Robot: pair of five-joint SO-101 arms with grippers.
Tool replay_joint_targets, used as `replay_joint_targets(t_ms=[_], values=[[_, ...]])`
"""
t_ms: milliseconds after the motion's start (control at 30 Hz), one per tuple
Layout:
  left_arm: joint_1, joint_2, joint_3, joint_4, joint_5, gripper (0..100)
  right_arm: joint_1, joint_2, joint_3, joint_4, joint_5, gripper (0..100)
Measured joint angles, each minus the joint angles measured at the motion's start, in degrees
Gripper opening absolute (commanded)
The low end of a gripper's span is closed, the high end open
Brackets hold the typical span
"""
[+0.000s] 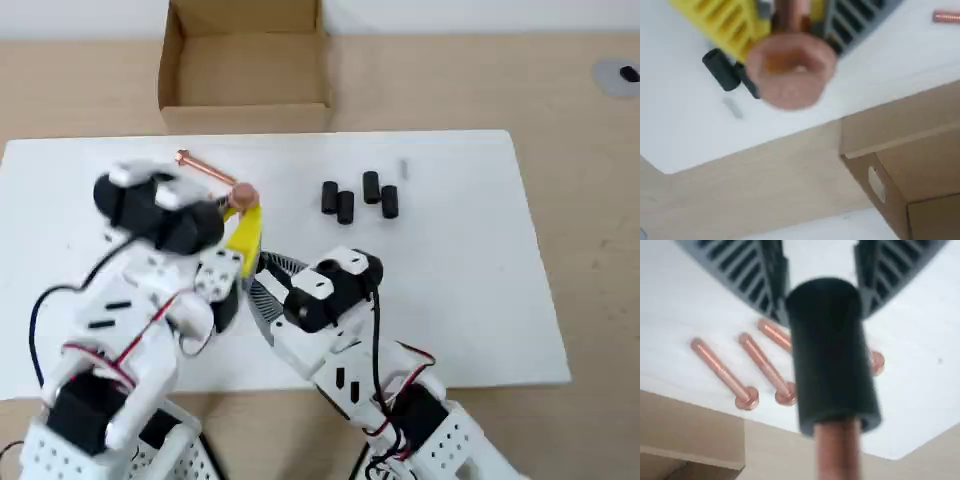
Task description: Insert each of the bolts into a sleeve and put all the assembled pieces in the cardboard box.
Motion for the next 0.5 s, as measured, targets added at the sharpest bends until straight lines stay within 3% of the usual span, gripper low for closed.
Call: replay_joint_targets(t_ms=[500], values=[[0.26, -5.19, 1.41, 5.10, -0.18, 1, -0.09, -0.09, -0.09, 0.18, 0.18, 0.9]])
